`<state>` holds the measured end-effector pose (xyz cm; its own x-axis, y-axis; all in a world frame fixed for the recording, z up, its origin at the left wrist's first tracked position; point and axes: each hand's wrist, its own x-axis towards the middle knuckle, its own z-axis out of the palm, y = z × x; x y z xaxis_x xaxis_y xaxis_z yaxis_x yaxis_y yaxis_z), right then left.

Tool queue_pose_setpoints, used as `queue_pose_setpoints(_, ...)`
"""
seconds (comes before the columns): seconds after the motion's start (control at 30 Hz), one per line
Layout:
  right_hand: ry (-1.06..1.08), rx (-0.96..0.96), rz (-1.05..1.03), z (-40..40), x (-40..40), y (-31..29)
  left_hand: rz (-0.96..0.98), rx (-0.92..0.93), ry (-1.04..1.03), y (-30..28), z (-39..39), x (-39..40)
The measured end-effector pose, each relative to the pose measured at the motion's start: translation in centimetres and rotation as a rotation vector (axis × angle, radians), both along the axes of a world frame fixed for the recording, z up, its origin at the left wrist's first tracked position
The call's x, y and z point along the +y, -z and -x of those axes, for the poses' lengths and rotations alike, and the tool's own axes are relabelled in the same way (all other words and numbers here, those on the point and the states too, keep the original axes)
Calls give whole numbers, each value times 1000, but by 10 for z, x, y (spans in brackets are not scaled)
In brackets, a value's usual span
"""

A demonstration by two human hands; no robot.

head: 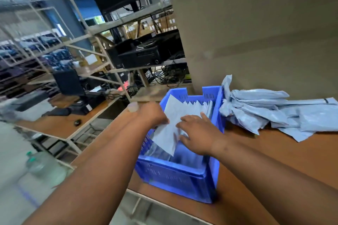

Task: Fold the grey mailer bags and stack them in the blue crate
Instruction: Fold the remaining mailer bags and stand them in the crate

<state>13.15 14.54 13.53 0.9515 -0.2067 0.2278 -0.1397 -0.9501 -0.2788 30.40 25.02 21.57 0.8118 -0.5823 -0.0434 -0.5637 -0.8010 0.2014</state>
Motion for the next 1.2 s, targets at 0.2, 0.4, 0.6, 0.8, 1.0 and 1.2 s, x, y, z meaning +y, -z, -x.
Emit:
queue_pose_setpoints(0.2,7,140,-9,-30,9,19,-220,-59,-9,61,-24,7)
queue_pose_setpoints(0.4,40,237,-26,-39,7,32,-427,57,-28,102,-36,13)
queue_pose_setpoints(0.6,27,330,21,-39,8,34,-514,79,5,113,-44,11)
queue_pose_setpoints(0.8,16,381,54,-40,8,38,-518,51,-5,74,-57,5)
queue_pose_setpoints(1.0,-73,675,192,-66,14,33,-585,88,9,101,-46,20)
queue_pose_setpoints(1.2,-177,870,249,-133,14,39,-596,140,-6,112,-43,25)
